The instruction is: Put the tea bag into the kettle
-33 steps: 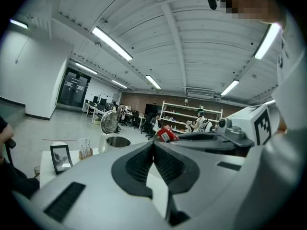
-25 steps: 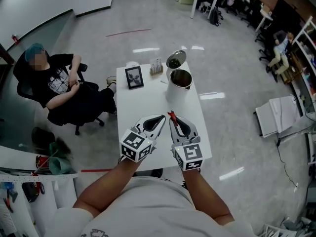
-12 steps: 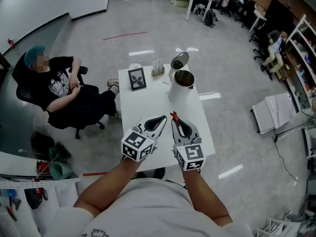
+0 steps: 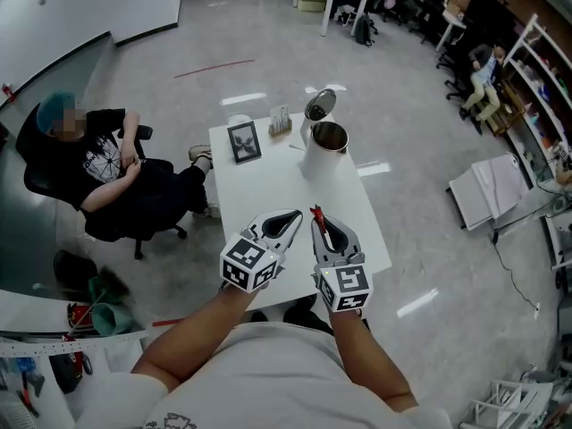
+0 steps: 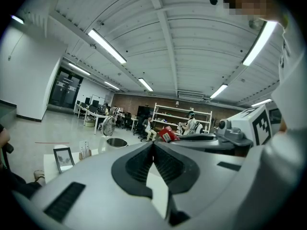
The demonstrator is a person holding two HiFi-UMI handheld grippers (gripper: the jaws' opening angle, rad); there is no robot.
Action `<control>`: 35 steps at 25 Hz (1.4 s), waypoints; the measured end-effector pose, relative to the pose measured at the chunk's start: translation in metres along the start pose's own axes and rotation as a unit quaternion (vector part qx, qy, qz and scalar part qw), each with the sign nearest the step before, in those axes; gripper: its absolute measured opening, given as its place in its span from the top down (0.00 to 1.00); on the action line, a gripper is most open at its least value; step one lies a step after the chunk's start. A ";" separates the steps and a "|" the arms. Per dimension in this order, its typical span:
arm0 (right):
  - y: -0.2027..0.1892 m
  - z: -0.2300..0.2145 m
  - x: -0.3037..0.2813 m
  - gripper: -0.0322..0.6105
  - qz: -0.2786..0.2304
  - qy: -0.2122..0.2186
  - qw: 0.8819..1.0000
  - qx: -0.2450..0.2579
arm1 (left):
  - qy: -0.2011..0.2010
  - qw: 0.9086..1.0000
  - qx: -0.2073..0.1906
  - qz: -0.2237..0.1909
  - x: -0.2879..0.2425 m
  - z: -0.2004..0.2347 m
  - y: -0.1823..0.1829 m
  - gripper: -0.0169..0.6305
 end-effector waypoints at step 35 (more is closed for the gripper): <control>-0.014 -0.197 -0.177 0.88 0.028 0.096 0.995 0.021 | 0.108 0.992 0.056 -0.033 -0.204 0.119 0.020 0.96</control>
Point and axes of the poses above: the fingertips, and each gripper's own axes: x backward along the fingers, z to its left, y out of its top, the point moved 3 cm from there along x, backward along the fingers, and after that the axes turned 4 degrees about x, right-handed, at the moved point
